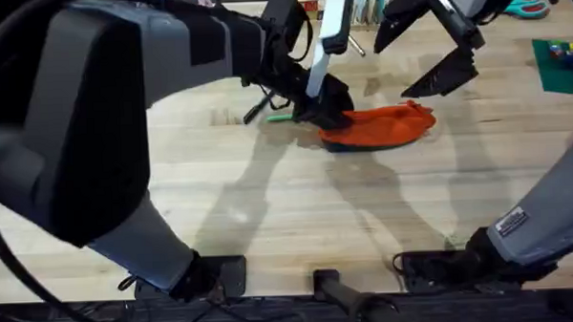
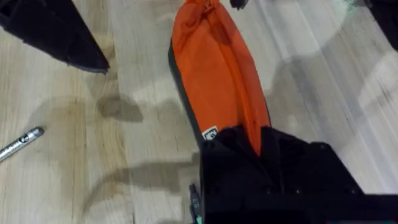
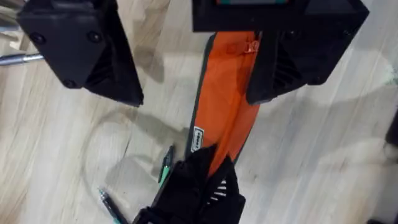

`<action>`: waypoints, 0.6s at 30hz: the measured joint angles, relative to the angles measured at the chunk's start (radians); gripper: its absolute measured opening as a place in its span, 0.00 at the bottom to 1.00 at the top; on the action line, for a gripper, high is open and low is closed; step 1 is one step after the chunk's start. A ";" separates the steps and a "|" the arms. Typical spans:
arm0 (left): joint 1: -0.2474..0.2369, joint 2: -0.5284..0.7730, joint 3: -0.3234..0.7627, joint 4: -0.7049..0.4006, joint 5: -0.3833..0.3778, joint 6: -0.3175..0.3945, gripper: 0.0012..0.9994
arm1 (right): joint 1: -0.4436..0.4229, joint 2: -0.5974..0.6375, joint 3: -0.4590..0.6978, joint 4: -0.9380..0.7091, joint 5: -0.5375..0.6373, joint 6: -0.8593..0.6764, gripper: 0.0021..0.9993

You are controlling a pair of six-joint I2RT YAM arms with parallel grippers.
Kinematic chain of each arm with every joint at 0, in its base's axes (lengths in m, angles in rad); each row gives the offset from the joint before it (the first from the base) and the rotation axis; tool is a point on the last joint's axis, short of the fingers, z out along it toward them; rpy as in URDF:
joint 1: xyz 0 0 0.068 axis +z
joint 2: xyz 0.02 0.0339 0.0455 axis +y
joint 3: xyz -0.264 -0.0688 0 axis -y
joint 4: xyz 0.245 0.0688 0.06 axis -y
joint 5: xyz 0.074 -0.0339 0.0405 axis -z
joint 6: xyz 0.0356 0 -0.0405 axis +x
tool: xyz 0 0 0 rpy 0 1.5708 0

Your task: Unzip the bag, pick up the pens from the table one at a time and place them inside, then zip the bag closed.

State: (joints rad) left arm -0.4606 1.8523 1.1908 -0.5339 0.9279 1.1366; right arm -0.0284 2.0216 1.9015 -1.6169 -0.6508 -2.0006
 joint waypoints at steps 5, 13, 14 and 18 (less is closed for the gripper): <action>0.000 0.000 0.000 0.000 0.000 0.000 0.04 | 0.000 0.000 0.000 0.000 0.001 0.012 1.00; 0.000 0.000 0.000 0.000 0.000 0.000 0.04 | 0.000 0.000 0.000 0.000 0.001 0.033 1.00; 0.000 0.000 0.000 0.000 0.000 0.000 0.04 | 0.000 0.000 0.000 0.000 0.001 0.038 1.00; 0.000 0.000 0.000 0.001 0.000 0.000 0.04 | 0.000 0.000 0.006 0.000 0.001 0.077 1.00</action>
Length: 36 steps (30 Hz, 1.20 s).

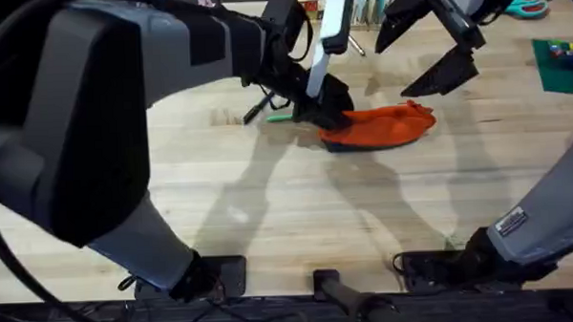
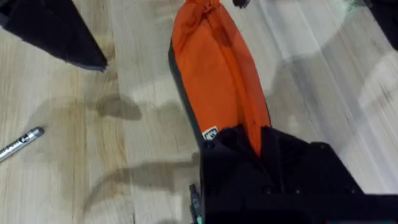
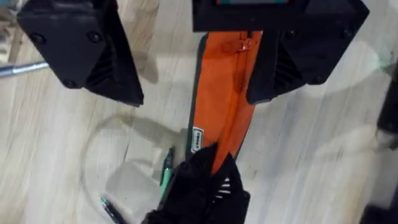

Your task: Unzip the bag, pick up the pens from the table one at a time and place them inside, then zip the bag closed.

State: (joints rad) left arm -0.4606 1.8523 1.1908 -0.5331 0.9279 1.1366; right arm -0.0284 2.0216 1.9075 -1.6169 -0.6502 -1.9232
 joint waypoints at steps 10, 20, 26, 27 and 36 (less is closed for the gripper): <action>0.000 0.000 0.000 0.002 0.000 0.000 0.04 | 0.000 0.000 0.049 0.048 0.000 0.464 1.00; 0.000 0.000 0.000 0.002 -0.001 0.000 0.04 | 0.000 0.000 0.050 0.129 0.004 1.081 1.00; 0.000 0.000 0.000 0.002 -0.001 0.000 0.04 | 0.000 0.000 0.067 0.128 0.032 1.328 1.00; 0.000 0.000 0.000 0.002 -0.001 0.000 0.04 | 0.000 0.000 0.073 0.128 0.044 1.371 1.00; 0.000 0.000 0.000 0.002 -0.001 0.000 0.04 | -0.001 0.000 0.185 0.047 0.188 1.602 1.00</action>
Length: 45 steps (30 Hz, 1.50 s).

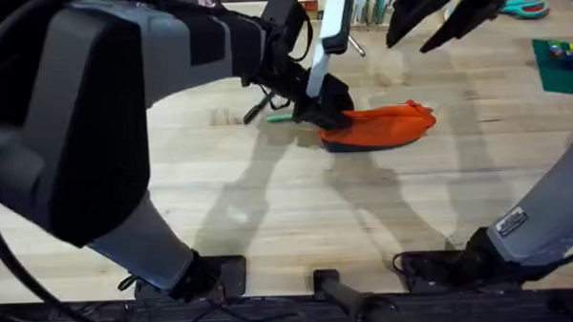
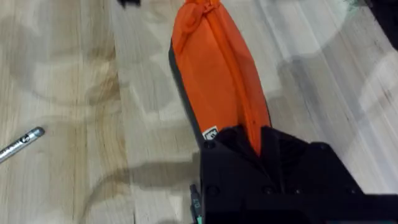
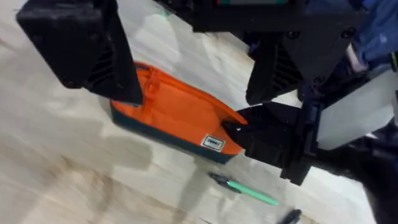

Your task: Unzip the bag, pick up the pens from the table one at a time and place them inside, then zip the bag closed.

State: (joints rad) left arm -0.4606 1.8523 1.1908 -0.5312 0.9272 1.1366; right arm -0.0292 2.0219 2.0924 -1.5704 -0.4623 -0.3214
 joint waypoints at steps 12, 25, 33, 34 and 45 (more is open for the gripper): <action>0.000 0.000 0.000 0.000 0.000 0.000 0.04 | 0.000 0.000 0.167 -0.047 0.090 0.117 1.00; 0.000 0.000 0.000 0.000 0.000 0.000 0.04 | 0.000 0.000 0.167 -0.047 0.096 0.280 1.00; 0.000 0.000 0.000 0.000 0.000 0.000 0.04 | 0.000 0.000 0.167 -0.047 0.189 0.311 1.00; 0.000 0.000 0.000 0.000 0.000 0.000 0.04 | 0.000 0.000 0.167 -0.047 0.195 0.313 1.00; 0.000 0.000 0.000 0.000 0.000 0.000 0.04 | 0.000 0.000 0.124 -0.047 0.276 0.319 1.00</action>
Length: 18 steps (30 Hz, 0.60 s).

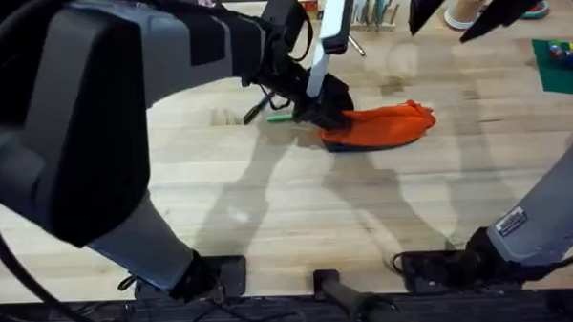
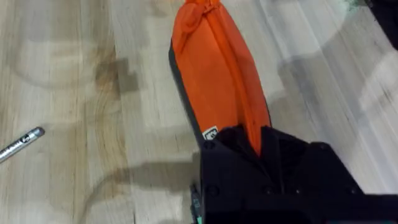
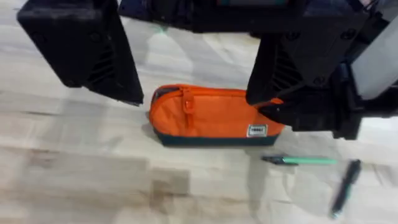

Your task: Unzip the bag, pick up the pens from the table one at a time and place them inside, then zip the bag closed.

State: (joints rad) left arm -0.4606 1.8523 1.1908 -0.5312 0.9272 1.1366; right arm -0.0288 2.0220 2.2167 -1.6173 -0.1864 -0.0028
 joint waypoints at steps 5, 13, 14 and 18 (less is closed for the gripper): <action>0.000 0.000 0.000 0.000 0.000 0.000 0.04 | 0.000 0.000 -0.110 0.000 0.011 0.000 1.00; 0.000 0.000 0.000 0.000 0.000 0.000 0.04 | 0.000 0.000 -0.291 0.042 0.015 0.000 1.00; 0.000 0.000 0.000 0.000 0.000 0.000 0.04 | 0.000 0.000 -0.316 0.058 0.015 0.001 1.00; 0.000 0.000 0.000 0.000 0.000 0.000 0.04 | 0.000 0.000 -0.402 0.123 0.015 0.007 1.00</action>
State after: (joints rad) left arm -0.4606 1.8523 1.1908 -0.5310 0.9272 1.1366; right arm -0.0290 2.0216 1.8151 -1.4947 -0.1715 0.0044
